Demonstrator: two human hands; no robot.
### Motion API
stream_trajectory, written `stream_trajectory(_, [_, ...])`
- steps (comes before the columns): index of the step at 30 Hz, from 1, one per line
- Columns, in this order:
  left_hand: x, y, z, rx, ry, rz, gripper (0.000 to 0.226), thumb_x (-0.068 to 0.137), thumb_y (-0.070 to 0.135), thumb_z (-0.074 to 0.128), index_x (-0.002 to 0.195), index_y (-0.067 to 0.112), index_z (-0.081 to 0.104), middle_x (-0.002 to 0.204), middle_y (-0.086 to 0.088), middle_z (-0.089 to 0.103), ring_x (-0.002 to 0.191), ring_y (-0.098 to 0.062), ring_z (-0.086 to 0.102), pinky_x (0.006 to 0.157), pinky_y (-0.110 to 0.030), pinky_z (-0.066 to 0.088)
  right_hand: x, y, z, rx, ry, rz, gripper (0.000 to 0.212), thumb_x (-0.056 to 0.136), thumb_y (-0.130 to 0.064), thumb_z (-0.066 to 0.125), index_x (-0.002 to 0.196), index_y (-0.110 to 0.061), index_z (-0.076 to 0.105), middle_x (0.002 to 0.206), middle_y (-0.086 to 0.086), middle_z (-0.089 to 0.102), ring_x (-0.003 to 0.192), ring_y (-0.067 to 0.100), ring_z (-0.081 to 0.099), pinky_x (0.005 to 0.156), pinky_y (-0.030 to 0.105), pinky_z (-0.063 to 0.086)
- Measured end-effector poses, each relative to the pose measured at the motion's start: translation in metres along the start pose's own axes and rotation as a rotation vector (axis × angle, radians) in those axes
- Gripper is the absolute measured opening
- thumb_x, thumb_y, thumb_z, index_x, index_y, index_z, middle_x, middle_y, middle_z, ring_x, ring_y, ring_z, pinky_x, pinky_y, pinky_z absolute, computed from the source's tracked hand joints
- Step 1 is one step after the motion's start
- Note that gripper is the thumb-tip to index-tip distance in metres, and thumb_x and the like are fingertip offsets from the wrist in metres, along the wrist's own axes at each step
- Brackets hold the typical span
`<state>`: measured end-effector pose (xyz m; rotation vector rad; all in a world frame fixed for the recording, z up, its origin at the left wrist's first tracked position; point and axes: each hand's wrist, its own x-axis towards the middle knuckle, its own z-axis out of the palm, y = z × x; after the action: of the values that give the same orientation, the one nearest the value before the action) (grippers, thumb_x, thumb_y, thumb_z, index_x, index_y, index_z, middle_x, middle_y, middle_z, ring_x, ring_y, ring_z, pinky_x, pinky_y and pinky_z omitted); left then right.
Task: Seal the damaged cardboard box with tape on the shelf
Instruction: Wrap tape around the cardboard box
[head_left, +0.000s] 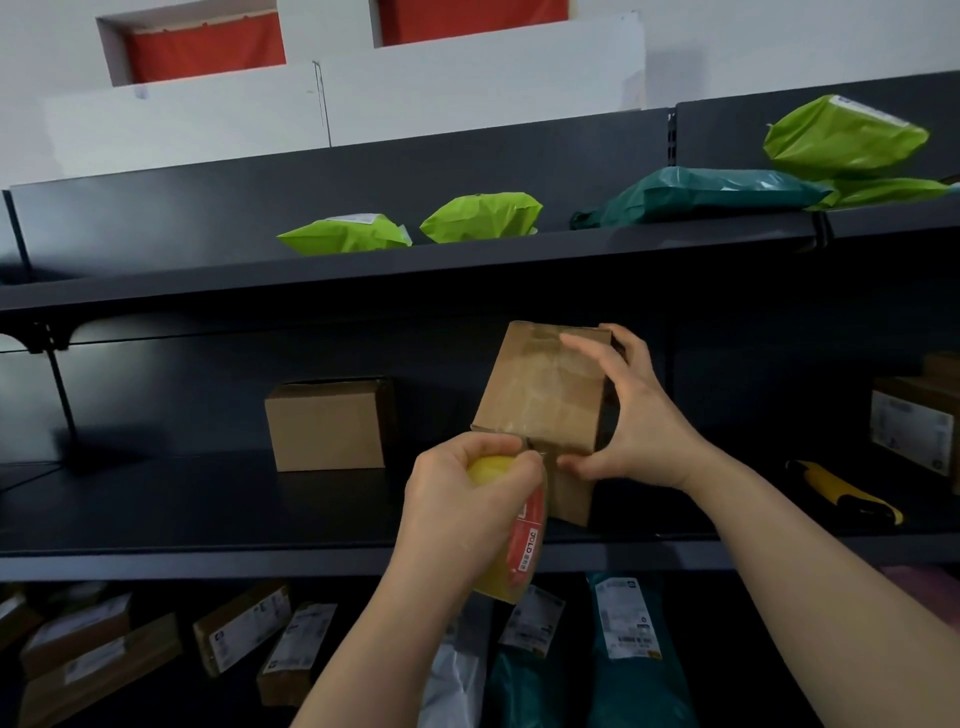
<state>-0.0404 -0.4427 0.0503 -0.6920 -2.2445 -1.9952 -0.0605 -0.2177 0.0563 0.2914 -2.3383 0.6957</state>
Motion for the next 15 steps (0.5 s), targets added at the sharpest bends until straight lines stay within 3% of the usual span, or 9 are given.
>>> stream_trajectory(4, [-0.006,0.011,-0.007,-0.087,-0.01,0.055,0.024,0.074,0.038,0.074,0.098,0.034,0.072,0.095,0.0,0.071,0.084,-0.019,0.069,0.065,-0.03,0.056,-0.008,0.011,0.003,-0.232,0.018,-0.105,0.122,0.051,-0.035,0.091,0.147,-0.045,0.017,0.154,-0.008,-0.014,0.134,0.014,0.018,0.097,0.028,0.042])
stream_trajectory(9, [-0.005,0.006,0.003,0.046,-0.008,0.032,0.016,0.079,0.034,0.075,0.094,0.034,0.071,0.093,0.007,0.068,0.085,-0.013,0.068,0.068,-0.03,0.059,-0.004,0.008,-0.004,-0.136,0.047,-0.055,0.137,0.05,-0.031,0.094,0.147,-0.051,0.0,0.152,-0.013,-0.012,0.133,0.014,0.022,0.091,0.028,0.045])
stream_trajectory(15, [-0.002,-0.003,0.01,0.131,0.014,0.039,0.016,0.081,0.034,0.075,0.097,0.035,0.07,0.092,0.011,0.065,0.08,-0.007,0.065,0.061,-0.02,0.053,-0.003,0.011,-0.006,-0.125,0.016,-0.049,0.135,0.049,-0.031,0.094,0.145,-0.055,0.001,0.153,-0.014,-0.013,0.135,0.018,0.022,0.089,0.028,0.046])
